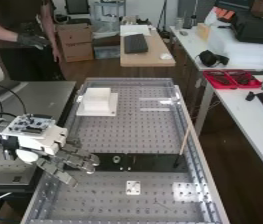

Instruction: Grab the smaller nut and place it in the white container

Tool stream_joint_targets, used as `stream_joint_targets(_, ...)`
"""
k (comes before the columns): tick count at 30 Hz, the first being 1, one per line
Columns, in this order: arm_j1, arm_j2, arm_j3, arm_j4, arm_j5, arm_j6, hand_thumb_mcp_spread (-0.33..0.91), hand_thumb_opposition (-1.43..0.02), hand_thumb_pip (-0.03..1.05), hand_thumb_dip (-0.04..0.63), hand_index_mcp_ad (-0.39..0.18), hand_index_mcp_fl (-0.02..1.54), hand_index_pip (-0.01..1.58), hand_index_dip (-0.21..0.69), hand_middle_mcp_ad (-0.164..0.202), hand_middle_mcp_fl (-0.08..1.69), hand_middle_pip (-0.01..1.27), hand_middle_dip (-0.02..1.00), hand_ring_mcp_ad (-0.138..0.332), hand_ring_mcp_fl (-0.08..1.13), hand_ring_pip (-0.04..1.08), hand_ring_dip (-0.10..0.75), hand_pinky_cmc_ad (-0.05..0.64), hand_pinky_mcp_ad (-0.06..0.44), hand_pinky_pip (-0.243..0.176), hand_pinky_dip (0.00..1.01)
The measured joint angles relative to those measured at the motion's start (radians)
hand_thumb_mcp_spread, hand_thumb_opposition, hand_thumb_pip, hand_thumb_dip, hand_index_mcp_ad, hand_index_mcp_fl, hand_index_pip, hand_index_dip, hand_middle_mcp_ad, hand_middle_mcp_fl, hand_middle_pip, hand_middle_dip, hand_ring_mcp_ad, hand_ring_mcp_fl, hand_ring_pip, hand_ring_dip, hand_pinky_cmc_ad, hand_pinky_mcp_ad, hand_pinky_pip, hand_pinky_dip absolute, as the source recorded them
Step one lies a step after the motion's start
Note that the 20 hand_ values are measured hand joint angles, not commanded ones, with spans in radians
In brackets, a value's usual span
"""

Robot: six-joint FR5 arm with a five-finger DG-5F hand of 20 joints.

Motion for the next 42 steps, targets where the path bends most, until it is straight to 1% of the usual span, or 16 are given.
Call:
stream_joint_targets(13,-0.011,-0.037,0.005,0.033,-0.023,-0.028,0.39,-0.82,0.72,0.206,-0.101,-0.01,1.51,0.218,0.063,0.14,0.12,0.24,0.143,0.0,0.1,0.131,0.365,0.309,0.021,0.19)
stream_joint_targets(16,-0.015,-0.043,0.008,0.04,-0.028,-0.036,0.39,-0.82,0.72,0.206,-0.101,-0.01,1.51,0.218,0.063,0.14,0.12,0.24,0.147,0.0,0.1,0.131,0.365,0.309,0.037,0.2)
stream_joint_targets(19,-0.019,-0.049,0.011,0.044,-0.035,-0.044,0.39,-0.82,0.72,0.206,-0.099,-0.01,1.52,0.218,0.063,0.19,0.12,0.24,0.127,0.0,0.1,0.127,0.361,0.312,0.037,0.2)
stream_joint_targets(21,-0.021,-0.051,0.014,0.044,-0.04,-0.047,0.39,-0.82,0.72,0.206,-0.101,-0.01,1.52,0.216,0.063,0.19,0.12,0.24,0.127,0.0,0.1,0.127,0.363,0.311,0.037,0.2)
stream_joint_targets(22,-0.022,-0.052,0.015,0.044,-0.041,-0.048,0.39,-0.82,0.72,0.206,-0.099,-0.01,1.52,0.216,0.063,0.19,0.12,0.24,0.127,0.0,0.1,0.127,0.346,0.311,0.037,0.2)
stream_joint_targets(25,-0.024,-0.054,0.015,0.046,-0.049,-0.052,0.38,-0.82,0.72,0.206,-0.101,-0.01,1.53,0.216,0.063,0.19,0.12,0.24,0.126,0.0,0.1,0.127,0.346,0.311,0.037,0.2)
stream_joint_targets(26,-0.024,-0.054,0.015,0.047,-0.05,-0.054,0.4,-0.82,0.72,0.206,-0.101,-0.01,1.52,0.216,0.061,0.19,0.12,0.24,0.126,0.0,0.1,0.131,0.349,0.311,0.037,0.2)
stream_joint_targets(27,-0.024,-0.054,0.016,0.049,-0.051,-0.054,0.4,-0.82,0.72,0.206,-0.101,-0.01,1.54,0.215,0.061,0.19,0.12,0.24,0.126,0.0,0.1,0.127,0.349,0.311,0.037,0.2)
stream_joint_targets(35,-0.024,-0.054,0.02,0.043,-0.057,-0.041,0.42,-0.82,0.72,0.206,-0.101,0.01,1.54,0.215,0.061,0.19,0.12,0.24,0.126,0.01,0.1,0.131,0.347,0.311,0.035,0.19)
stream_joint_targets(37,-0.024,-0.054,0.021,0.037,-0.058,-0.036,0.42,-0.82,0.72,0.206,-0.101,0.02,1.54,0.215,0.061,0.19,0.12,0.24,0.126,0.02,0.1,0.127,0.347,0.311,0.049,0.19)
stream_joint_targets(42,-0.022,-0.054,0.024,0.031,-0.061,-0.023,0.42,-0.82,0.72,0.206,-0.101,0.03,1.54,0.215,0.061,0.19,0.12,0.24,0.129,0.02,0.1,0.127,0.347,0.311,0.051,0.2)
